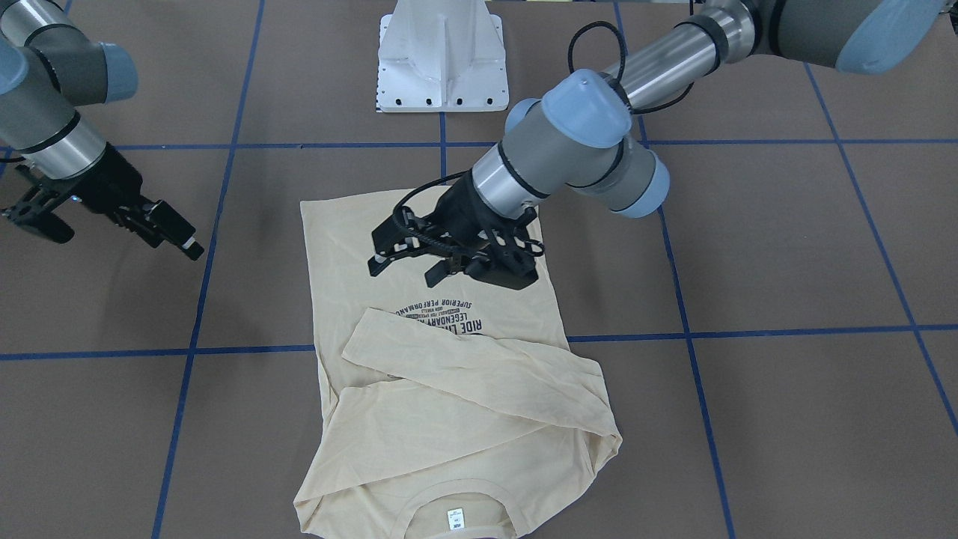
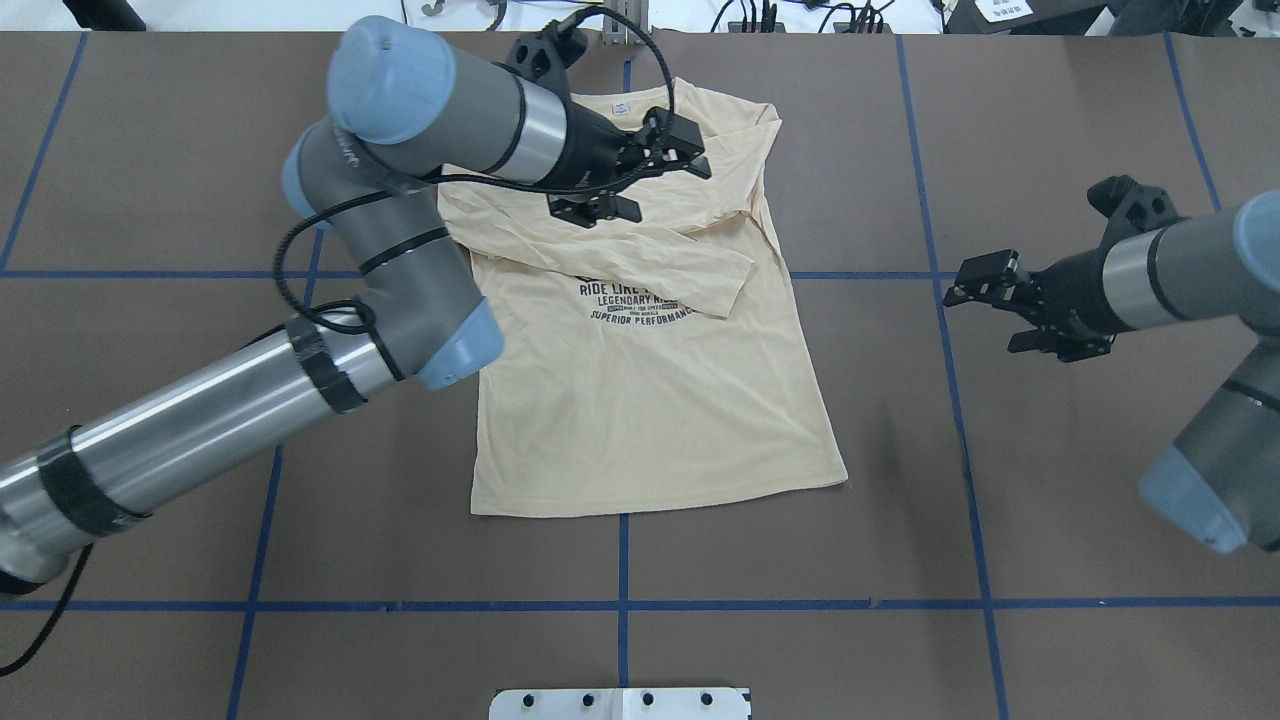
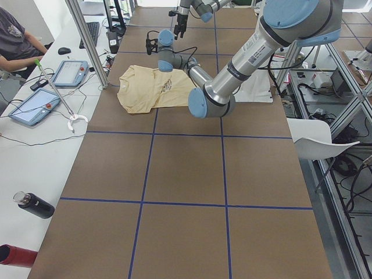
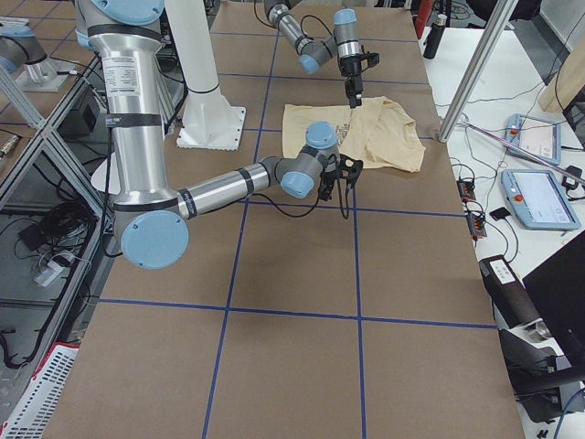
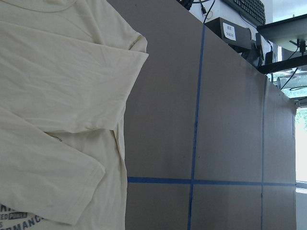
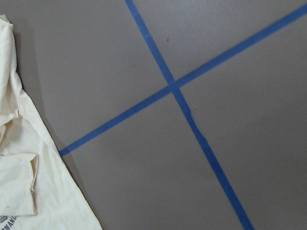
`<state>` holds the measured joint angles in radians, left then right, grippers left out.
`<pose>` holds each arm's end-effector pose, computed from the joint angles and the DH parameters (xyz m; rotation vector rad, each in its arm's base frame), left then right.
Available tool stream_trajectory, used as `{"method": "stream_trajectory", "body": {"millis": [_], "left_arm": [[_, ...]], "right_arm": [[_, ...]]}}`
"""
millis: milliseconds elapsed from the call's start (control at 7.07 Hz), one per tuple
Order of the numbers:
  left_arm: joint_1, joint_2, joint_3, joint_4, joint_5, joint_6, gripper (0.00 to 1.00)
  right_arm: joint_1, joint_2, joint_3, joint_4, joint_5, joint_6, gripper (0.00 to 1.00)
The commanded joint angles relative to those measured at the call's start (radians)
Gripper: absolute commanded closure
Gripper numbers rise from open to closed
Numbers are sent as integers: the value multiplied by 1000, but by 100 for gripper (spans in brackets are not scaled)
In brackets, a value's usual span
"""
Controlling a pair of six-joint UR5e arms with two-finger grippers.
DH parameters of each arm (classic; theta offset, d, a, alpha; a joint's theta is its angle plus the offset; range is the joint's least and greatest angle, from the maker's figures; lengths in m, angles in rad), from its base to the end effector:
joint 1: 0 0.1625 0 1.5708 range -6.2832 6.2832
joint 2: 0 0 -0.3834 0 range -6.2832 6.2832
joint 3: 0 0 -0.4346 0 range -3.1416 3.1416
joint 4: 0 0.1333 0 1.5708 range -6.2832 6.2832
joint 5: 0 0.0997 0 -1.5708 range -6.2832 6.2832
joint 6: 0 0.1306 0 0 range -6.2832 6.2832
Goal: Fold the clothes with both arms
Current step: 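Fold the held sleeve across the shirt front with the left gripper, then release the sleeve and withdraw left gripper while right gripper moves to hem corner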
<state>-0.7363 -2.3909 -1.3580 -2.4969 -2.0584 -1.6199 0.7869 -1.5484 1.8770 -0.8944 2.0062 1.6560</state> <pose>0.5119 -0.5613 0.0807 0.1401 1.5367 -0.2502 -0.3494 -0.4612 0.3849 -0.0344 -1.0790 0.5689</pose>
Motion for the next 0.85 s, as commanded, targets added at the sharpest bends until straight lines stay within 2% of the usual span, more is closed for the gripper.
{"method": "stream_trajectory", "body": {"millis": [0, 141, 283, 424, 707], "left_arm": [[-69, 231, -285, 74, -2, 143, 6], [-89, 318, -376, 76, -2, 206, 6], [-90, 331, -394, 76, 4, 216, 6], [-87, 343, -410, 76, 50, 216, 6], [-83, 357, -412, 76, 58, 216, 6]], "right_arm": [[-267, -48, 85, 11, -279, 248, 0], [-361, -45, 86, 9, -388, 284, 1], [-389, -38, 90, 9, -405, 295, 1], [-408, -38, 87, 5, -408, 297, 2], [-439, -13, 76, -1, -431, 295, 2]]}}
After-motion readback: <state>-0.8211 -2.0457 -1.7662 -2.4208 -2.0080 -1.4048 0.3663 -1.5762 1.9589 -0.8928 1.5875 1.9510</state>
